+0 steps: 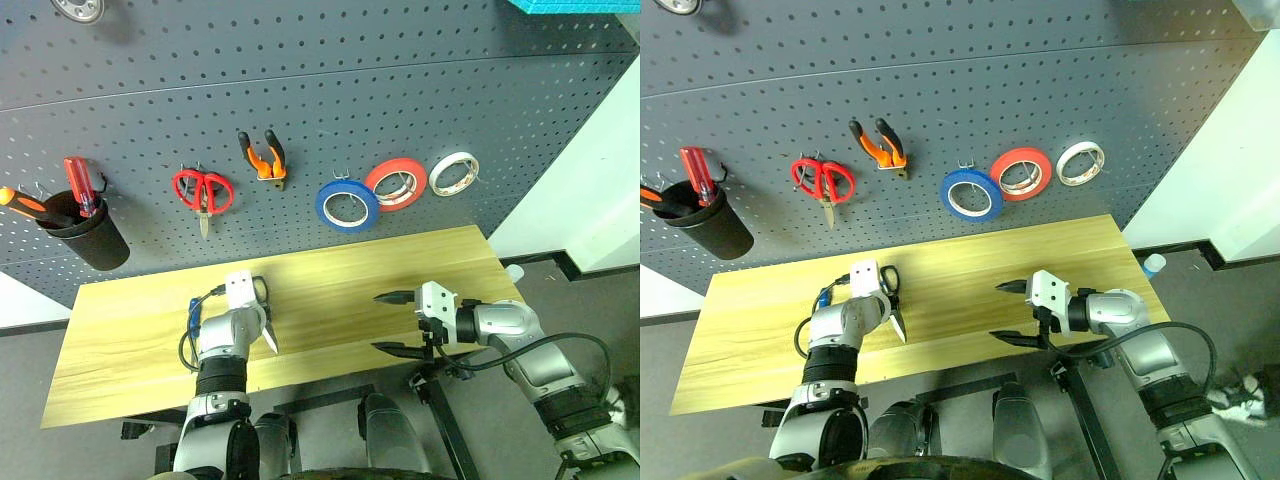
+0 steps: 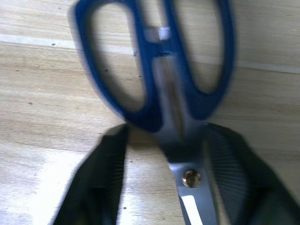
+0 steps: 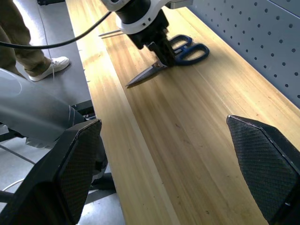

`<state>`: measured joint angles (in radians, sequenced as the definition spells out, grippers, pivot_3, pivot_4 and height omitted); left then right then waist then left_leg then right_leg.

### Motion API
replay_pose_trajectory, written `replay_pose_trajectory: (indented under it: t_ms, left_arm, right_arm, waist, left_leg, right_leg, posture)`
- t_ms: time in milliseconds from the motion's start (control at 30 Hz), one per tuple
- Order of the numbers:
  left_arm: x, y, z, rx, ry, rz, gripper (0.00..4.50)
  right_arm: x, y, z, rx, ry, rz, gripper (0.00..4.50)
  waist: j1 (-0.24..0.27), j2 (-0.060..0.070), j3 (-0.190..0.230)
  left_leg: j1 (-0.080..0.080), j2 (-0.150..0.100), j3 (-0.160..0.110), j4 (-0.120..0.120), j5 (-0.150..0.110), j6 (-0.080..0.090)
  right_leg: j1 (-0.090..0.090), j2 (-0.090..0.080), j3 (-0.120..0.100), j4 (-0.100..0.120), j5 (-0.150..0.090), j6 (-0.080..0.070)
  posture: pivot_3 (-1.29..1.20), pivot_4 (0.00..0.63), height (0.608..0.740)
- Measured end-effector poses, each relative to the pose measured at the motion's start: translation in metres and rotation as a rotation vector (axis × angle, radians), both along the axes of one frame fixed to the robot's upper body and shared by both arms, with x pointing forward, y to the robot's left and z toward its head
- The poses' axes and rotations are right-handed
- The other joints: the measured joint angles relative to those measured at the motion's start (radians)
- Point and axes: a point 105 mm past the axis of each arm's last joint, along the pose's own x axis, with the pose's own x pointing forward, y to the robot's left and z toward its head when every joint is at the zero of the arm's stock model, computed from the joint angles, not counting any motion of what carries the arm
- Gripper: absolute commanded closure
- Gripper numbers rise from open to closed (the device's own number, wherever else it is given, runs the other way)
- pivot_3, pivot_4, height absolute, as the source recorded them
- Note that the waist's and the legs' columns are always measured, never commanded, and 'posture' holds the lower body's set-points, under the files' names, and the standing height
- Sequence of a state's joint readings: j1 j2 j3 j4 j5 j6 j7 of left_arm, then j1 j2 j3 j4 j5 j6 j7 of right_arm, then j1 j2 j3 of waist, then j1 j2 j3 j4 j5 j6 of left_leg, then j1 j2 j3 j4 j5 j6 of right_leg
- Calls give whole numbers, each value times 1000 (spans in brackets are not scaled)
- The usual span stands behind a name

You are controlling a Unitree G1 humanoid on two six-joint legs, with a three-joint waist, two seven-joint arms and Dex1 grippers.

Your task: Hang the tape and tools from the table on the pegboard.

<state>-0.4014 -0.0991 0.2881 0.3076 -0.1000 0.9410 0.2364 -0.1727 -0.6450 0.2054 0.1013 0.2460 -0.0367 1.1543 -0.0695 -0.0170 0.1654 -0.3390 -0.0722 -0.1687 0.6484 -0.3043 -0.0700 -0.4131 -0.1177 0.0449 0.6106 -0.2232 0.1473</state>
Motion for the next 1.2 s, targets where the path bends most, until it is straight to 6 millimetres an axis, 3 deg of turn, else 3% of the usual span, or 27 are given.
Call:
replay_pose_trajectory:
  t_ms: [67, 167, 767, 933, 1200]
  left_arm:
    - [-1, 0, 0, 2, 6, 0, 3624]
    - [1, -1, 3, 3, -3, -3, 3937]
    - [0, -4, 6, -18, 5, -47, 3939]
    - [5, -11, 14, -57, -43, -81, 3939]
    - [-3, 2, 10, -34, -45, -97, 3939]
  right_arm:
    - [1, 0, 0, 1, -2, -2, 0]
    - [2, 1, 0, 2, -6, -8, 0]
    - [4, 6, 0, 11, -38, -14, 0]
    - [4, 7, 0, 14, -42, -11, 0]
    - [4, 7, -1, 7, -44, -9, 0]
  waist:
    - [0, 0, 0]
    - [0, 0, 0]
    - [0, 0, 0]
    - [-1, -1, 0]
    - [-1, -1, 0]
  left_leg:
    - [0, 0, 0, 0, 0, 0]
    - [1, 0, 0, 0, 0, 0]
    - [0, 0, 0, 0, 0, 0]
    - [0, 0, 0, 0, 0, 0]
    - [0, 0, 0, 0, 0, 0]
  right_leg:
    - [0, 0, 0, 0, 0, 0]
    - [1, 0, 0, 0, 0, 0]
    - [1, 0, 0, 0, 0, 0]
    - [1, 0, 0, -1, 0, 0]
    - [1, 0, 0, -1, 0, 0]
  posture:
    - [-173, 134, 738]
    - [-173, 134, 738]
    - [-173, 133, 738]
    - [-173, 133, 738]
    - [-170, 129, 738]
